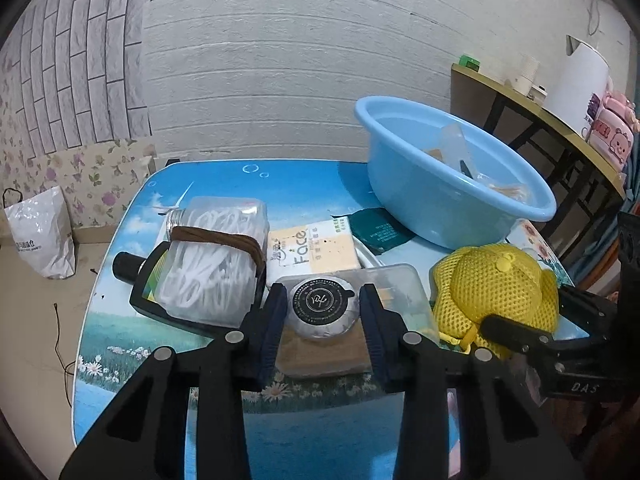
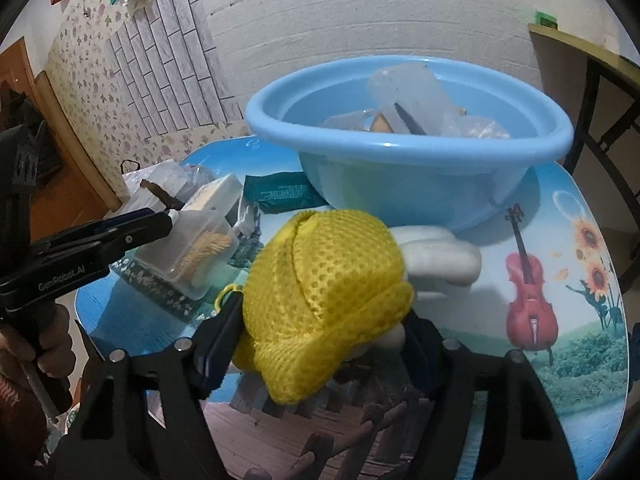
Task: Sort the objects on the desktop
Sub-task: 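Close the right tool on the yellow mesh plush while the left grips the round soap disc, then lift the yellow plush with the right tool toward the basin while the left lifts the soap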
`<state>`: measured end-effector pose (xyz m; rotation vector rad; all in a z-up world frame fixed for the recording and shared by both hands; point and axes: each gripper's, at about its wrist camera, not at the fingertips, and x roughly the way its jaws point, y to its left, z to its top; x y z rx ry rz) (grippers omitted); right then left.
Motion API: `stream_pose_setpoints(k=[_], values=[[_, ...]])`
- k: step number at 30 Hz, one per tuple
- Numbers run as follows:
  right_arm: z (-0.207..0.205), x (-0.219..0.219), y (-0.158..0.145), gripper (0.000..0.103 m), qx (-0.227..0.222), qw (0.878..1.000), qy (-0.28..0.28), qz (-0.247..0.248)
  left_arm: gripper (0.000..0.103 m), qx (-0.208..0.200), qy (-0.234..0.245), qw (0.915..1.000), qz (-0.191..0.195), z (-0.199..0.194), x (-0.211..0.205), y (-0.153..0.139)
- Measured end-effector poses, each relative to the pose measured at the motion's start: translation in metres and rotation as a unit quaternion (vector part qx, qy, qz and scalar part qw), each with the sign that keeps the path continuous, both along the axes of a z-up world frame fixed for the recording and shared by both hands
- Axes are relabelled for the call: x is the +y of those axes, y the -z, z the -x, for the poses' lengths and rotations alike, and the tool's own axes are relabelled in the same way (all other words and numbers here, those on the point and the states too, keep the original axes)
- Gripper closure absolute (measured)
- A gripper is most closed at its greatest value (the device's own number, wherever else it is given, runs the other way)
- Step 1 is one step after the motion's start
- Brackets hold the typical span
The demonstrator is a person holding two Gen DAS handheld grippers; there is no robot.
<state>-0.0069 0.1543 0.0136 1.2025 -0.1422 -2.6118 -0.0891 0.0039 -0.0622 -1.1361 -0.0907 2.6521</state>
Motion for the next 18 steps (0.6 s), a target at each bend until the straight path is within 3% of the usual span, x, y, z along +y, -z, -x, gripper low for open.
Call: stream_pose_setpoints(k=[18], values=[[-0.023, 0.027, -0.022, 0.04, 0.021, 0.999, 0.032, 0.021, 0.067, 0.022, 0.002, 0.9997, 0.008, -0.033, 0.002, -0.022]])
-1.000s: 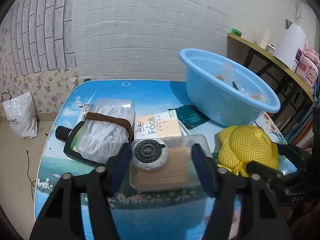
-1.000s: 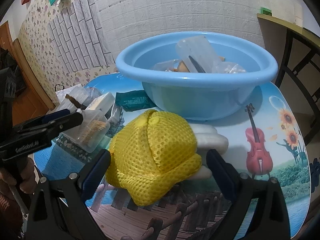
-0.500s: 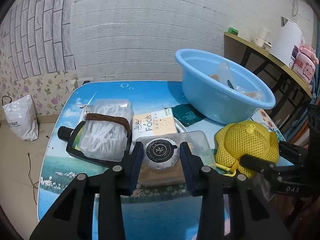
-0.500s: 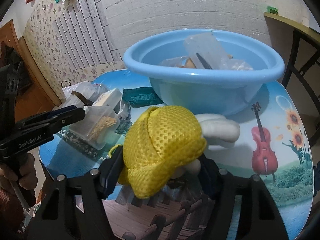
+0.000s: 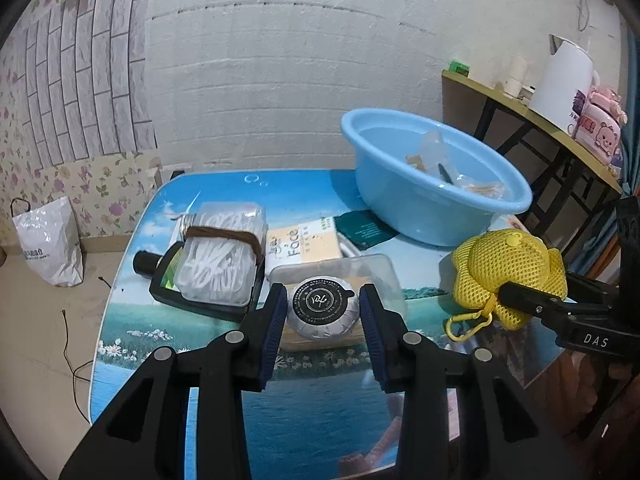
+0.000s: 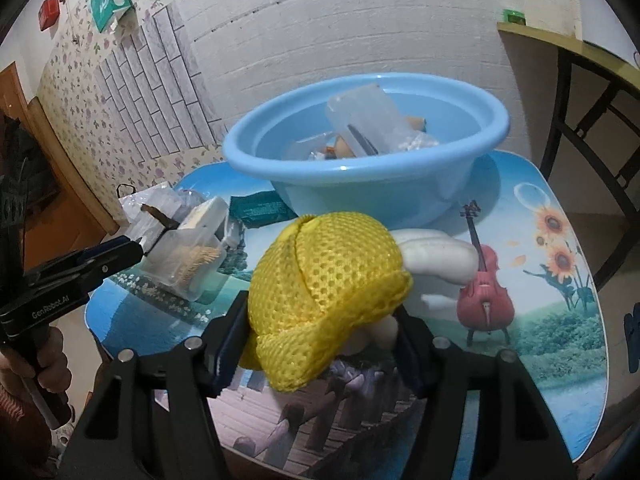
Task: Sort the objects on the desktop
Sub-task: 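Lift the yellow plush with the right tool toward the basin while the left lifts the soap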
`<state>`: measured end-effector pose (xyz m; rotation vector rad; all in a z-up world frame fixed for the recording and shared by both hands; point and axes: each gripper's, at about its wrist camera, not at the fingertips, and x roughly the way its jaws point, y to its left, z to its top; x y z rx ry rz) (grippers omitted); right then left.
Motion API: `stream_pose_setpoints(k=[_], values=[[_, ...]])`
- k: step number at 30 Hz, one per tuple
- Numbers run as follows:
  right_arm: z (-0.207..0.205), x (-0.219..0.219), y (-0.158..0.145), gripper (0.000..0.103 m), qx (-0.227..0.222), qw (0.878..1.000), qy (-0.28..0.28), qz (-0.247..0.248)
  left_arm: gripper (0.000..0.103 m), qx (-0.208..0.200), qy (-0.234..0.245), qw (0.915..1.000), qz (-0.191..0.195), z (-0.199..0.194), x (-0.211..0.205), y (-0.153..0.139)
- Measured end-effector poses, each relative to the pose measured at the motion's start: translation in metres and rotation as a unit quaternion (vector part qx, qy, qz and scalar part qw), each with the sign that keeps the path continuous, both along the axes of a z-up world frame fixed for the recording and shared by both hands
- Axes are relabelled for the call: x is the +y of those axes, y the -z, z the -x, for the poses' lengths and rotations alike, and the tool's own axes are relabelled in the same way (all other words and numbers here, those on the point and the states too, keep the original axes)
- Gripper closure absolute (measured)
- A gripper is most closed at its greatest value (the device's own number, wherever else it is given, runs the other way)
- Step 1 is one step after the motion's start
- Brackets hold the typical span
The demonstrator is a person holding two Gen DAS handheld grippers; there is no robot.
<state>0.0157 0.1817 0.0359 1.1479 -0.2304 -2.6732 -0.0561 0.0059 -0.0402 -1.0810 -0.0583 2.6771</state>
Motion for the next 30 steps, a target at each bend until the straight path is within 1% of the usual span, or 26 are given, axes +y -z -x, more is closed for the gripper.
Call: stream_pose_setpoints(k=[2, 7, 9, 15, 20, 24, 30], values=[[-0.003, -0.002, -0.006, 0.041, 0.005, 1.0, -0.005, 0.004, 0.067, 0.007, 0.002, 1.0, 0.0, -0.002, 0.001, -0.006], [-0.016, -0.011, -0.028, 0.041, 0.041, 0.999, -0.029, 0.004, 0.067, 0.021, 0.009, 0.9997, -0.003, -0.009, 0.007, -0.021], [-0.018, -0.012, -0.033, 0.041, 0.045, 0.998, -0.031, 0.01, 0.067, 0.026, 0.012, 0.9996, -0.002, -0.009, 0.009, -0.024], [-0.02, -0.008, -0.039, 0.041, 0.052, 0.998, -0.039, 0.019, 0.067, 0.026, 0.016, 0.9995, -0.001, -0.006, 0.016, -0.026], [-0.03, -0.004, -0.058, 0.041, 0.086, 0.995, -0.051, 0.027, 0.067, 0.024, 0.02, 0.9995, 0.0, -0.002, 0.021, -0.026], [-0.027, 0.011, -0.07, 0.041, 0.109, 0.993, -0.038, 0.03, 0.067, 0.024, 0.023, 0.9994, 0.0, 0.003, 0.026, -0.027], [-0.004, 0.04, -0.074, 0.041, 0.114, 0.993, 0.001, 0.033, 0.066, 0.031, 0.036, 0.9989, 0.001, 0.013, 0.037, -0.033]])
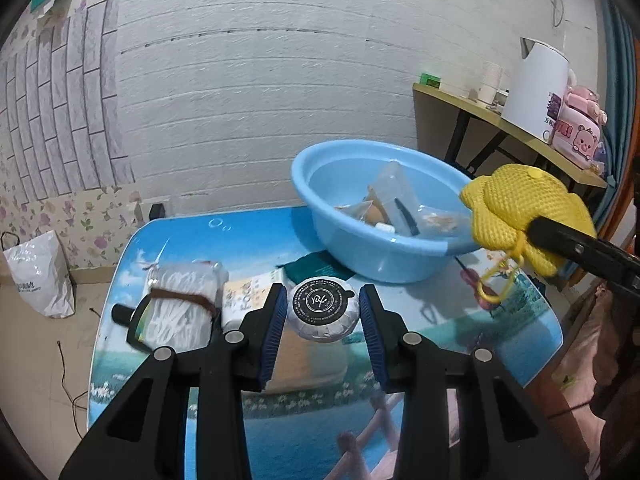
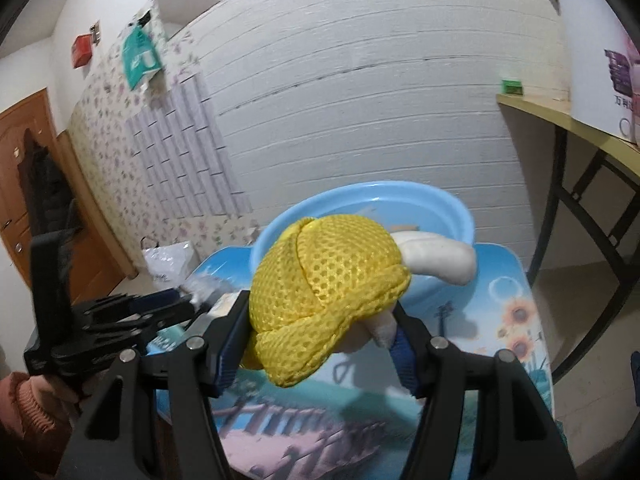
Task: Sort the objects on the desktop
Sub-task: 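Lift the yellow plush with the right tool toward the basin while the left lifts the soap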
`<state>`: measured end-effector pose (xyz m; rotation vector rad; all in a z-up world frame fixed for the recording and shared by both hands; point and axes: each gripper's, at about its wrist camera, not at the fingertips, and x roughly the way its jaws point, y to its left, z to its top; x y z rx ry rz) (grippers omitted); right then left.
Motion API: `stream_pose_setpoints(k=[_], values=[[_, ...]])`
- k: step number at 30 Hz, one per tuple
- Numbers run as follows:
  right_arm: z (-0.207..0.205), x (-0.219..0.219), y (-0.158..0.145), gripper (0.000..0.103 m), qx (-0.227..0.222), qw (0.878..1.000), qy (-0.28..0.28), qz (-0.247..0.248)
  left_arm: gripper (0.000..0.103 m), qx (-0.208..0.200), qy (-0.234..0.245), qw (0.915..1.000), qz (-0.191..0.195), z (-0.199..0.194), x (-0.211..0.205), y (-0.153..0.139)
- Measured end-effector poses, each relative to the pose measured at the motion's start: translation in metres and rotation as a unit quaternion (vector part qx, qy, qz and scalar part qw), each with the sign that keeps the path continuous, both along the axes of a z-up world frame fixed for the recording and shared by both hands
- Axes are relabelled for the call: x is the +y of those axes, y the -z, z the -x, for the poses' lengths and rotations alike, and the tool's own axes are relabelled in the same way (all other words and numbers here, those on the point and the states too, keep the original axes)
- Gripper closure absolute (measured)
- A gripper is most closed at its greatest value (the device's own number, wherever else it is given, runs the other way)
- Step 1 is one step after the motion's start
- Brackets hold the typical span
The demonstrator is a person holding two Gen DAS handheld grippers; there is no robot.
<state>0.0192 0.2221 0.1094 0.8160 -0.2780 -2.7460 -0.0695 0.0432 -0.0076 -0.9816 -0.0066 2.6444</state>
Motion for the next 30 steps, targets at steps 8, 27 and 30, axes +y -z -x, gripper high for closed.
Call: stream_pose_setpoints(k=[8, 27, 30], values=[[0.034, 0.008, 0.012, 0.041, -0.011, 1.0, 0.009, -0.01, 0.067, 0.004, 0.023, 0.9997, -0.001, 0.022, 0.027, -0.005], [0.117, 0.02, 0.028, 0.041, -0.025, 0.999, -0.001, -0.037, 0.066, 0.005, 0.079, 0.9965, 0.027, 0.086, 0.097, -0.001], [0.126, 0.021, 0.029, 0.037, -0.035, 0.999, -0.008, -0.037, 0.057, -0.008, 0.086, 0.9955, 0.038, 0.091, 0.103, 0.006]])
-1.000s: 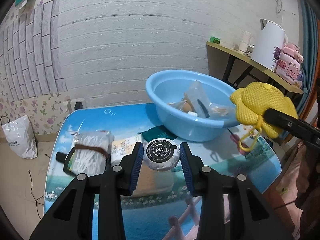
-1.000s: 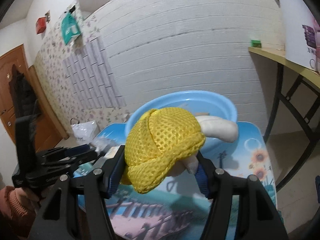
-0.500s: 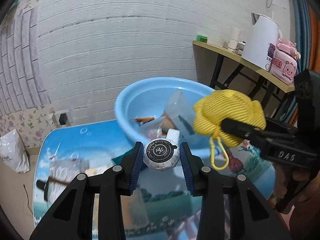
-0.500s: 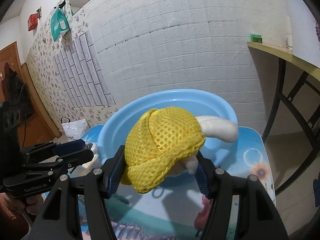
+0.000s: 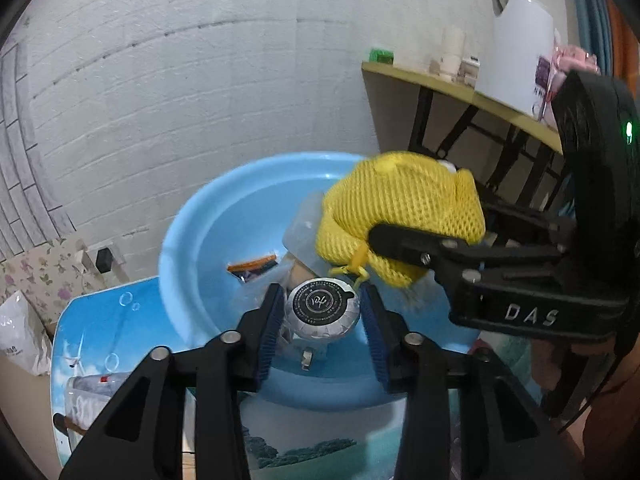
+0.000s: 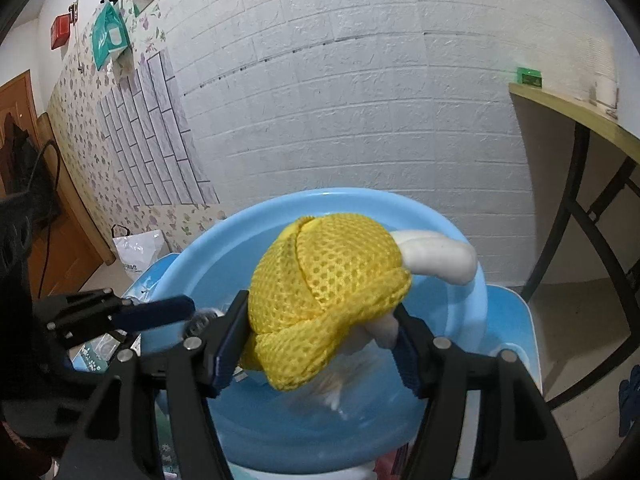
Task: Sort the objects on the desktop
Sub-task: 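Lift the yellow plush with the right tool toward the basin while the left lifts the soap, then open both tools over the basin to drop the plush and soap, then withdraw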
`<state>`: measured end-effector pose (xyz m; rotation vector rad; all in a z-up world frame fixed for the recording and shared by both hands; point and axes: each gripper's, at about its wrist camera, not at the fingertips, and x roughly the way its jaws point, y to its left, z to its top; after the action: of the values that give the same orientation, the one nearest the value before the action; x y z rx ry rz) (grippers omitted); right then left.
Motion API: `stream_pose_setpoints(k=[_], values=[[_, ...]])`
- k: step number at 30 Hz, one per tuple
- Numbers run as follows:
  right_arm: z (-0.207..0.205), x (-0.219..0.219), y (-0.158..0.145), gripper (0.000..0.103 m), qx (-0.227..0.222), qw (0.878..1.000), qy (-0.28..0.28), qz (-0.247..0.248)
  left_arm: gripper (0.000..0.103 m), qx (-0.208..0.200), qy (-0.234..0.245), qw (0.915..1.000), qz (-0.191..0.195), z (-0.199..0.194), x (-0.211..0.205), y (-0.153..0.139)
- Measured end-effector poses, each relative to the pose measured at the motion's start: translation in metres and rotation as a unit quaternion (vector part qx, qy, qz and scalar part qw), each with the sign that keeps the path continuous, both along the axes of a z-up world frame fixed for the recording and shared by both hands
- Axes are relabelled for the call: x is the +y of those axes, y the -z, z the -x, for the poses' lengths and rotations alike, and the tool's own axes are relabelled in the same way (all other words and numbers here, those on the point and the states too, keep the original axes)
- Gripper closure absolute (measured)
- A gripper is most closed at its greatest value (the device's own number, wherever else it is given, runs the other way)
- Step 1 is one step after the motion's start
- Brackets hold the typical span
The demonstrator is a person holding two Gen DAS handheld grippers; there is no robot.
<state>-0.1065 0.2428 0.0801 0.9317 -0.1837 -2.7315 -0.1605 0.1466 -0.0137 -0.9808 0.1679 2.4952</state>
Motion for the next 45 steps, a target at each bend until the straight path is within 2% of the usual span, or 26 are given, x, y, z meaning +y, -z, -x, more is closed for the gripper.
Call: stream_pose_setpoints(k=[1, 2, 4, 9, 11, 12, 14, 20, 27, 29, 35, 45], values=[[0.0, 0.0, 0.001, 0.035, -0.002, 1.0, -0.001, 0.0, 0.049, 0.002, 0.0, 1.0, 0.003, -0.001, 0.001, 0.001], [-0.001, -0.001, 0.001, 0.033, -0.001, 1.0, -0.001, -0.003, 0.045, 0.004, 0.0, 1.0, 0.005, -0.002, 0.001, 0.002], [-0.004, -0.003, 0.003, 0.032, -0.001, 1.0, 0.001, -0.013, 0.042, 0.006, -0.001, 0.9999, 0.009, -0.003, 0.001, 0.003], [-0.012, -0.006, 0.003, 0.029, -0.007, 1.0, 0.013, -0.025, 0.022, 0.014, -0.01, 0.9998, 0.008, -0.009, -0.006, 0.0], [-0.017, -0.008, 0.001, 0.025, -0.008, 0.999, 0.015, -0.027, 0.013, 0.016, -0.017, 0.9997, 0.01, -0.012, -0.01, -0.002], [-0.02, -0.009, -0.001, 0.024, -0.007, 0.999, 0.018, -0.03, 0.012, 0.019, -0.021, 0.9995, 0.011, -0.015, -0.013, -0.003], [-0.026, -0.011, -0.005, 0.013, -0.002, 0.999, 0.02, -0.034, 0.01, 0.023, -0.029, 0.9993, 0.01, -0.019, -0.019, -0.006], [-0.048, -0.018, -0.015, 0.001, 0.017, 0.999, 0.032, -0.037, 0.004, 0.025, -0.058, 0.998, 0.003, -0.033, -0.042, -0.014], [-0.07, -0.022, -0.02, 0.0, 0.019, 0.998, 0.052, -0.012, 0.003, 0.027, -0.082, 0.9963, -0.001, -0.053, -0.065, -0.019], [-0.081, -0.028, -0.025, 0.0, 0.038, 0.998, 0.049, -0.003, 0.003, 0.029, -0.088, 0.9957, -0.003, -0.06, -0.072, -0.022], [-0.107, -0.064, -0.041, 0.0, 0.052, 0.998, 0.028, -0.039, 0.003, 0.041, -0.102, 0.994, -0.004, -0.083, -0.092, -0.03], [-0.129, -0.094, -0.027, 0.0, 0.018, 0.999, 0.005, -0.032, 0.002, 0.04, -0.139, 0.9894, -0.01, -0.116, -0.139, -0.025]])
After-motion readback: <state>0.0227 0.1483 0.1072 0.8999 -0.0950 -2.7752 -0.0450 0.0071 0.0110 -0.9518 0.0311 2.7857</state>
